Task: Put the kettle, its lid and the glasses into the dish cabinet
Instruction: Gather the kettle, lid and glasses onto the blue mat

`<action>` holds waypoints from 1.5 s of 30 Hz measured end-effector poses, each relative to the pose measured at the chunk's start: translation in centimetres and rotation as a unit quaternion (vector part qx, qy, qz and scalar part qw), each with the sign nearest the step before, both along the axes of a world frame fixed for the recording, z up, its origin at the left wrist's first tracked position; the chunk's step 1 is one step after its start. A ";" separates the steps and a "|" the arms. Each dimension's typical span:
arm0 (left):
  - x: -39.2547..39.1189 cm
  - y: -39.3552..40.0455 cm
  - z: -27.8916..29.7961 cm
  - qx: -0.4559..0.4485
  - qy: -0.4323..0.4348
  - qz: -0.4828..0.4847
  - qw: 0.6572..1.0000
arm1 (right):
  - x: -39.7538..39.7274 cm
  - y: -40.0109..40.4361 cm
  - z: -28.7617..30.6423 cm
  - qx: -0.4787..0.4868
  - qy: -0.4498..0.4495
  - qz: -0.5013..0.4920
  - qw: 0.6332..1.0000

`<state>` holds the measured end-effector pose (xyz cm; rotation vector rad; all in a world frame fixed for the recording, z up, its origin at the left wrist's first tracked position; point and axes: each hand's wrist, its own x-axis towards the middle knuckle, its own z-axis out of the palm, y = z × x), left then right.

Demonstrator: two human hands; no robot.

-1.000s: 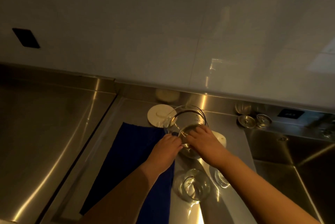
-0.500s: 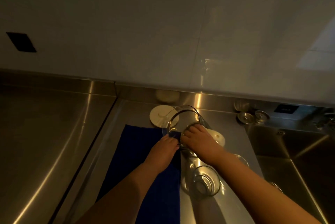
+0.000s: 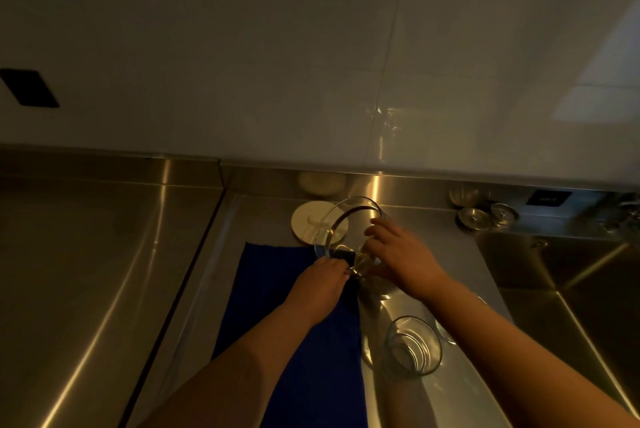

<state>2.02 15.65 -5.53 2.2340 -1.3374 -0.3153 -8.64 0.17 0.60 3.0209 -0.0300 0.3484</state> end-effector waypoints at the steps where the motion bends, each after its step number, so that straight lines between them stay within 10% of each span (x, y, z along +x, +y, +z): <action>1: -0.1 -0.2 0.3 -0.008 0.008 -0.006 1.000 | 0.3 0.1 0.0 0.003 -0.003 -0.001 1.000; 28: 1.1 2.6 0.5 -0.025 0.083 0.019 0.996 | 1.5 2.0 -0.7 0.100 0.009 0.005 0.995; 45: 1.1 3.9 -0.2 -0.001 -0.057 0.035 0.998 | 1.2 4.9 -1.8 0.178 -0.027 0.021 0.984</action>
